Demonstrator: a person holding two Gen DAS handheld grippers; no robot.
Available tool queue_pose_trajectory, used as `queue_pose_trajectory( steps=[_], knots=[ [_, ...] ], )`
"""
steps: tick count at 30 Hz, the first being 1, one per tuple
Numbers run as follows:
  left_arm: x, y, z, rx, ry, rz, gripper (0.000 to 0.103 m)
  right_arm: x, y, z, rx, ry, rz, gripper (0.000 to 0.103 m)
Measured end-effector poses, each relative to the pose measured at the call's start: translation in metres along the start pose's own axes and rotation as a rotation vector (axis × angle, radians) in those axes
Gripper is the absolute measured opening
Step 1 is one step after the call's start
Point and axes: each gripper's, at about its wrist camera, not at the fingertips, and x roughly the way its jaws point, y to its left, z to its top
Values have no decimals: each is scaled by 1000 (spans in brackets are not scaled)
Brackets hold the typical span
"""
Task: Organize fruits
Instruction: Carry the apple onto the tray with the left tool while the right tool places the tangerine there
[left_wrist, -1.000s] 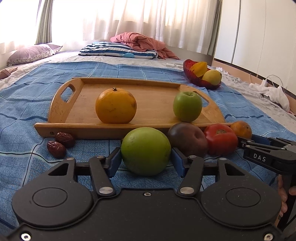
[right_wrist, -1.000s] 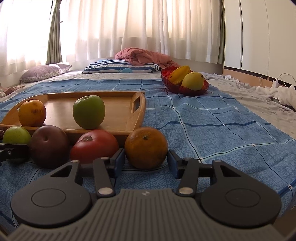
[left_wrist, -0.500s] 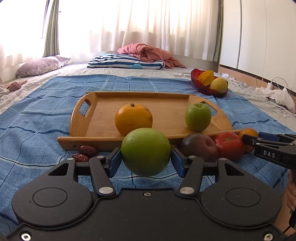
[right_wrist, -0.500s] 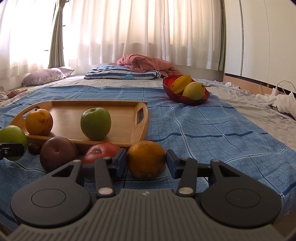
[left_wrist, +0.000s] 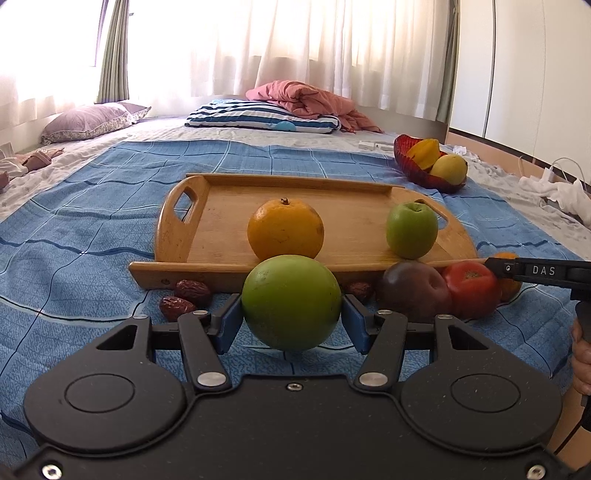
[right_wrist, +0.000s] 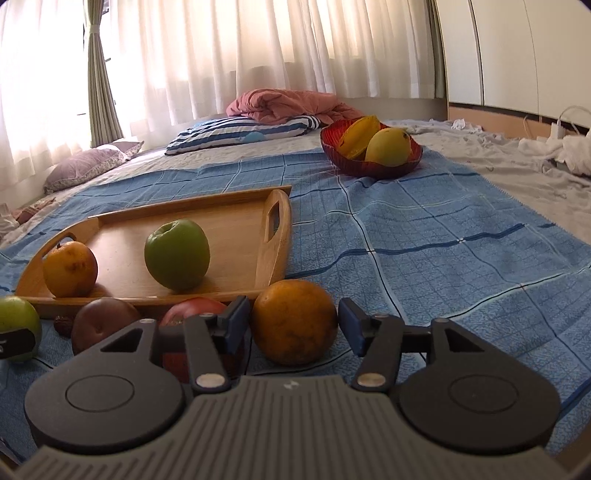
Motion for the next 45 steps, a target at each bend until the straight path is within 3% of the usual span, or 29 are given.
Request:
queue_pose_trajectory(
  steps=[2, 3, 5, 11, 16, 21, 25, 31, 34, 45],
  knots=[
    [0, 0, 2, -2, -4, 4, 56, 6, -7, 2, 53, 23, 24, 67],
    [1, 0, 3, -2, -7, 5, 56, 9, -9, 2, 71, 30, 31, 60],
    [0, 1, 5, 0, -13, 9, 56, 10, -10, 1, 92, 31, 26, 56],
    [-1, 9, 22, 1, -41, 21, 56, -1, 0, 2, 76, -24, 3, 55],
    [2, 22, 48, -14, -75, 30, 56, -12, 8, 27, 57, -92, 40, 55],
    [14, 35, 85, -32, -84, 11, 56, -1, 17, 62, 57, -98, 112, 56],
    [36, 41, 115, -55, -59, 0, 56, 25, 29, 97, 66, -49, 179, 56],
    [80, 44, 141, -85, 40, -26, 56, 72, 58, 126, 14, 62, 209, 56],
    [102, 39, 147, -66, 89, -26, 56, 91, 71, 128, -8, 126, 212, 56],
    [152, 33, 146, -101, 194, -21, 56, 120, 89, 115, -73, 191, 169, 56]
  ],
)
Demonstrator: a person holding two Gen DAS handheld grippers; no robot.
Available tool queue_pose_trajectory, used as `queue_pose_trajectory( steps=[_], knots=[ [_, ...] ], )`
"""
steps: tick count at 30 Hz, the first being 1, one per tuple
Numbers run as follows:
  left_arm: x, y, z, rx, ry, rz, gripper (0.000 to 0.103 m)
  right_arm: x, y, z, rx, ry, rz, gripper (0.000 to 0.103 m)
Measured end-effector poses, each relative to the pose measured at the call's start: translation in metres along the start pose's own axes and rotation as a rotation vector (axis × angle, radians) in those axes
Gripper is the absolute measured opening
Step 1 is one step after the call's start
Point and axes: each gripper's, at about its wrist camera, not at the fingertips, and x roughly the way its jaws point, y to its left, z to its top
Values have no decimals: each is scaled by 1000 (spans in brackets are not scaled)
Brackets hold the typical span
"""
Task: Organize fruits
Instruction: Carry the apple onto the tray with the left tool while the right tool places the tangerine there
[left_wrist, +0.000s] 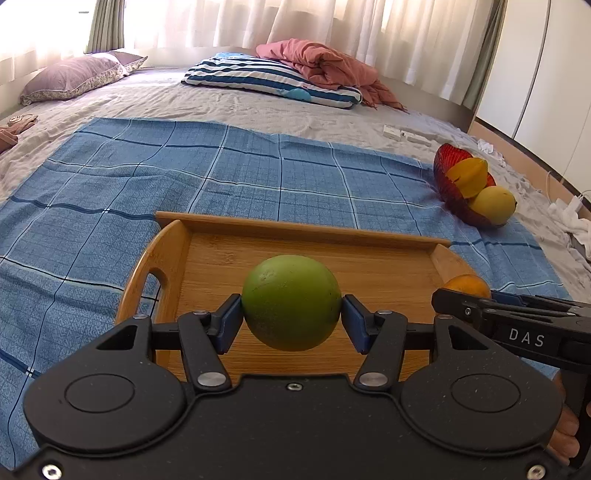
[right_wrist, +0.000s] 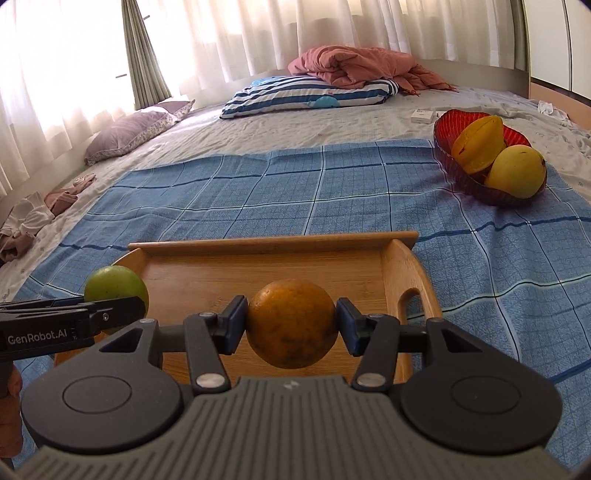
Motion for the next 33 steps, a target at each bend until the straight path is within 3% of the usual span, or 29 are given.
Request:
queue_pose_trajectory(
  steps=[18, 33],
  knots=[
    [22, 0, -14, -7, 57, 4, 56, 18, 0, -9, -8, 40, -16, 56],
    [28, -2, -17, 12, 56, 17, 56, 26, -2, -16, -10, 57, -21, 56]
  ],
)
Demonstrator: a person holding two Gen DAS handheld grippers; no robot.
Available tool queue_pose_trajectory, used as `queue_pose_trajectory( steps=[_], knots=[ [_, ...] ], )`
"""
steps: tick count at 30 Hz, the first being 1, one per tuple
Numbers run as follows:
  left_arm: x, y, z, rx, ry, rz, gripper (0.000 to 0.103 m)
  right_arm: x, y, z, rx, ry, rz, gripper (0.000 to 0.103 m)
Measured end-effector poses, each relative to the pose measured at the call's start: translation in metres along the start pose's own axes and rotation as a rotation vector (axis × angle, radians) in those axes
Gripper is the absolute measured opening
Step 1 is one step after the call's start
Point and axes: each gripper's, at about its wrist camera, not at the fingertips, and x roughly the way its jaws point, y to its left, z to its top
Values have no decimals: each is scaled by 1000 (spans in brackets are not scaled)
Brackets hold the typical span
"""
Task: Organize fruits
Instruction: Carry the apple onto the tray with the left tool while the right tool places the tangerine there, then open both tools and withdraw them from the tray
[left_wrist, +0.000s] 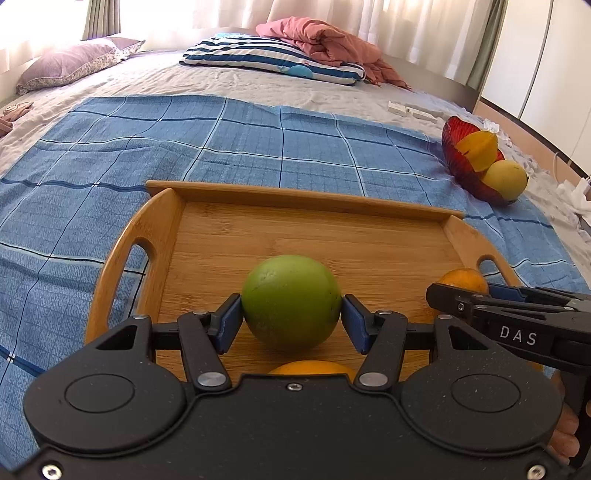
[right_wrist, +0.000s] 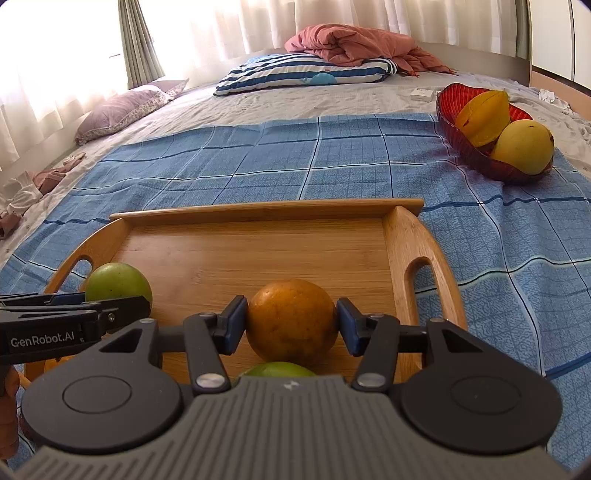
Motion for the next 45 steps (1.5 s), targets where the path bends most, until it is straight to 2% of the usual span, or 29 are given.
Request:
queue_pose_trajectory(
  steps=[13, 17, 24, 36, 45],
  knots=[
    [0, -4, 0, 13, 0, 11, 56, 2, 4, 1, -19, -4, -10, 58],
    [-1, -5, 0, 11, -4, 14, 57, 2, 5, 1, -22, -5, -12, 70],
    [-6, -7, 2, 27, -37, 12, 74, 1, 5, 0, -22, -12, -9, 71],
    [-8, -11, -1, 52, -51, 41, 77, -4, 4, -3, -36, -16, -23, 74],
    [-13, -7, -5, 45, -61, 49, 87, -11, -1, -6, -35, -26, -22, 76]
  ],
)
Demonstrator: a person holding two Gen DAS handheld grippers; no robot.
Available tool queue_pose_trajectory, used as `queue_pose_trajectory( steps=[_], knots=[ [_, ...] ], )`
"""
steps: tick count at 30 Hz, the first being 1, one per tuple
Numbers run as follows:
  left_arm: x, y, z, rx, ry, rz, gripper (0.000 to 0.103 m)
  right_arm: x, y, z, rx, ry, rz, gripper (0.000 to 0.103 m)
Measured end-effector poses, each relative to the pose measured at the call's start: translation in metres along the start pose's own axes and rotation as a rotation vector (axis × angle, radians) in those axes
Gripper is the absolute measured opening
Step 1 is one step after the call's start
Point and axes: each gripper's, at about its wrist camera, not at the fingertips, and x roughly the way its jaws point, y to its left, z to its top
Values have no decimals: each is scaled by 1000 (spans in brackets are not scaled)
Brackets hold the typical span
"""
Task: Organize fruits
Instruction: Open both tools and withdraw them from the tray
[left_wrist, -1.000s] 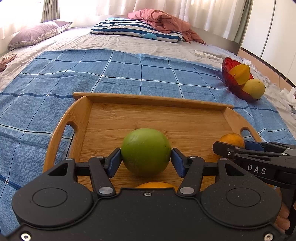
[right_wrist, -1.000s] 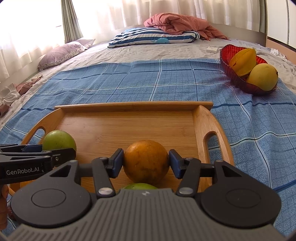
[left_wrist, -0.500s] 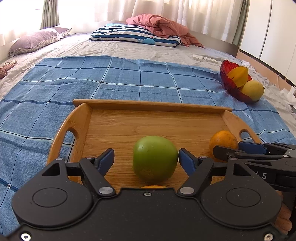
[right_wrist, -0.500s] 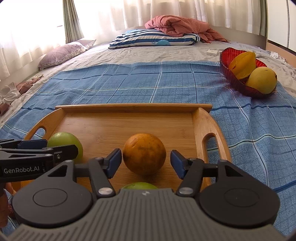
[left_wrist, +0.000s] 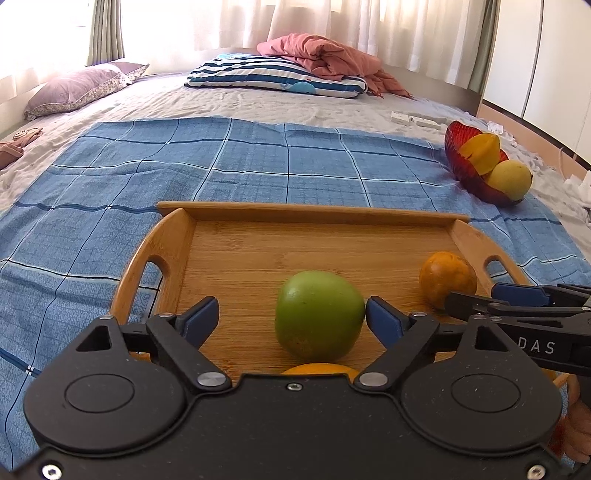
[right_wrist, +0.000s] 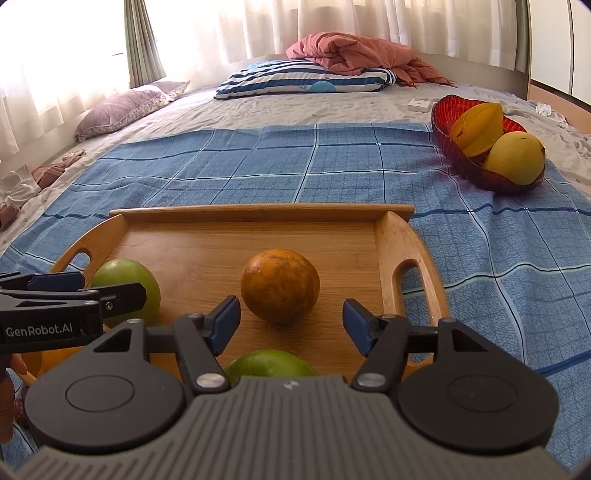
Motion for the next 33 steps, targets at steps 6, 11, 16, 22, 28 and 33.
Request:
queue_pose_trajectory(
  steps=[6, 11, 16, 22, 28, 33],
  knots=[
    [-11, 1, -2, 7, -30, -3, 93, -9, -2, -2, -4, -15, 3, 79],
    [-24, 2, -5, 5, -51, -16, 94, -20, -2, -4, -22, -43, 6, 83],
    [-40, 3, -12, 8, -78, -29, 95, -33, -2, -8, -30, -71, 11, 87],
    [-62, 7, -24, 2, -121, -38, 96, -49, -3, -17, -29, -113, 11, 90],
    [-83, 10, -40, 9, -160, -48, 98, -69, -6, -29, -29, -168, 16, 96],
    [-97, 14, -56, 0, -182, -83, 101, -84, -4, -45, -52, -217, 12, 103]
  ],
)
